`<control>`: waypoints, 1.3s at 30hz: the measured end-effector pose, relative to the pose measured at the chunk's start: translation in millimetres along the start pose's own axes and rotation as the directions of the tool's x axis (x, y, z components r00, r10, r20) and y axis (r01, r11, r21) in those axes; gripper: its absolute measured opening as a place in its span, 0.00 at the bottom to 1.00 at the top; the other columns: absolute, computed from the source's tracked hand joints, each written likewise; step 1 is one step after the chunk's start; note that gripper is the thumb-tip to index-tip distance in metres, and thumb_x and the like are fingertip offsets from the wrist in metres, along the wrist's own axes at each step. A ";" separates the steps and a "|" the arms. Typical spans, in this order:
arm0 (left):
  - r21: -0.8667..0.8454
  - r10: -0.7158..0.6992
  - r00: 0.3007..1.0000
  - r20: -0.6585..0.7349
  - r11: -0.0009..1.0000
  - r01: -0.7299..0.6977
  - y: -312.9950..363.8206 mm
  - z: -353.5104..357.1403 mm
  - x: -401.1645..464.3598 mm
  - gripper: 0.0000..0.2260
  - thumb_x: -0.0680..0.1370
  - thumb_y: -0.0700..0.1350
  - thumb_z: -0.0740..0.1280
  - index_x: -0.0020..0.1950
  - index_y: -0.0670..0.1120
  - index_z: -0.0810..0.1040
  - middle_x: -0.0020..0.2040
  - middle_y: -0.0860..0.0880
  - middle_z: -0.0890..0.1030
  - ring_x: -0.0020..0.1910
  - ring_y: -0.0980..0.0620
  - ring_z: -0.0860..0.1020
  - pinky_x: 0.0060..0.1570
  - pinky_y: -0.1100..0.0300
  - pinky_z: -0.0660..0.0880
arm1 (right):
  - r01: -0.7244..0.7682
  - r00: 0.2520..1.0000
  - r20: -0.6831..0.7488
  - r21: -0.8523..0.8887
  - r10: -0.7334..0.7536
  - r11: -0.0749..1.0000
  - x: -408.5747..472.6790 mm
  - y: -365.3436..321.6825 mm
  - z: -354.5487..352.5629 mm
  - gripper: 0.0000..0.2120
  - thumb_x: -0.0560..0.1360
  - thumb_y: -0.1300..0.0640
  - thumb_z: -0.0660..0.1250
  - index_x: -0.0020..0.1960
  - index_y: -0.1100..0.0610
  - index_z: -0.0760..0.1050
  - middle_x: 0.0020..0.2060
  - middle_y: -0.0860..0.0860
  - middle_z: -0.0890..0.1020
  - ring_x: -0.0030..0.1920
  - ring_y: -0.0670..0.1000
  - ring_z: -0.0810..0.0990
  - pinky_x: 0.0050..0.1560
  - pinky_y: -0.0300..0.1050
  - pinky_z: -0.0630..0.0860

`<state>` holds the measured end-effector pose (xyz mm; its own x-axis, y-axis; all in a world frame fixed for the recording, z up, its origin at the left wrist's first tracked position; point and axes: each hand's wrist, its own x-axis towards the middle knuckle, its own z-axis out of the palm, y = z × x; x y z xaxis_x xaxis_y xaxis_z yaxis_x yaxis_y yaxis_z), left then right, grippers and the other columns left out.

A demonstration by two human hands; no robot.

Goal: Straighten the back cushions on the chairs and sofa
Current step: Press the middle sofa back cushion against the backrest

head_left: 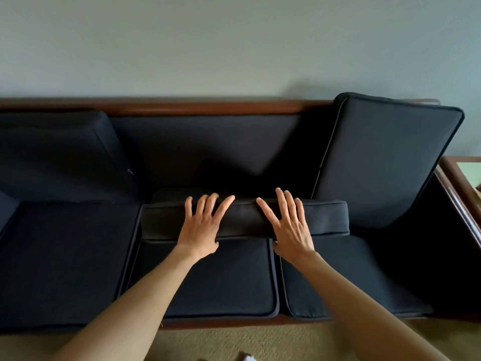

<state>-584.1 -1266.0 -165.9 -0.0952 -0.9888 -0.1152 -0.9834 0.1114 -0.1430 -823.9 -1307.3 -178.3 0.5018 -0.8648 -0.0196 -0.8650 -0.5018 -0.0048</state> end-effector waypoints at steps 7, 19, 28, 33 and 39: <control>-0.058 0.037 0.998 0.047 0.998 -0.034 -16.0 -19.3 37.7 0.60 0.64 0.51 0.79 0.77 0.55 0.35 0.75 0.43 0.57 0.74 0.41 0.58 0.72 0.36 0.51 | -0.060 0.997 0.055 -0.015 0.061 0.998 46.9 11.4 -15.6 0.61 0.51 0.58 0.81 0.78 0.56 0.53 0.66 0.59 0.68 0.67 0.60 0.68 0.72 0.58 0.62; -0.160 0.060 0.997 0.049 0.986 -0.051 -45.7 -32.8 93.2 0.54 0.60 0.51 0.80 0.76 0.51 0.50 0.68 0.47 0.67 0.67 0.44 0.67 0.70 0.40 0.58 | -0.057 0.983 0.171 -0.044 0.064 0.997 109.3 26.1 -46.2 0.57 0.52 0.47 0.80 0.75 0.51 0.57 0.62 0.53 0.71 0.63 0.57 0.71 0.70 0.54 0.64; -0.231 0.073 0.997 0.041 0.971 -0.061 -77.2 -46.1 113.8 0.47 0.61 0.49 0.79 0.74 0.50 0.56 0.67 0.48 0.69 0.65 0.46 0.69 0.67 0.42 0.61 | -0.017 0.983 0.180 -0.049 0.025 0.999 143.6 28.8 -71.0 0.50 0.54 0.41 0.76 0.72 0.48 0.60 0.56 0.49 0.73 0.57 0.54 0.74 0.68 0.59 0.65; -0.191 0.088 0.996 0.019 0.978 -0.083 -127.2 -50.2 115.3 0.48 0.60 0.50 0.79 0.74 0.50 0.58 0.65 0.48 0.71 0.63 0.46 0.71 0.65 0.43 0.65 | 0.019 0.988 0.154 0.011 -0.020 1.000 169.8 2.4 -79.4 0.48 0.54 0.37 0.73 0.70 0.47 0.61 0.56 0.48 0.73 0.56 0.53 0.73 0.59 0.59 0.67; -0.163 0.072 0.995 0.075 0.985 -0.059 -190.8 -51.0 120.8 0.47 0.60 0.50 0.78 0.74 0.52 0.59 0.65 0.51 0.70 0.63 0.48 0.70 0.66 0.45 0.64 | 0.034 0.978 0.203 0.104 -0.054 0.994 209.9 -42.6 -75.7 0.47 0.56 0.42 0.74 0.70 0.47 0.59 0.57 0.48 0.73 0.58 0.53 0.72 0.57 0.58 0.68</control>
<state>-415.9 -1411.8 -102.4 -0.1540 -0.9679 -0.1984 -0.9881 0.1518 0.0266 -681.3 -1468.9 -106.5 0.5365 -0.8142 -0.2218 -0.8434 -0.5260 -0.1091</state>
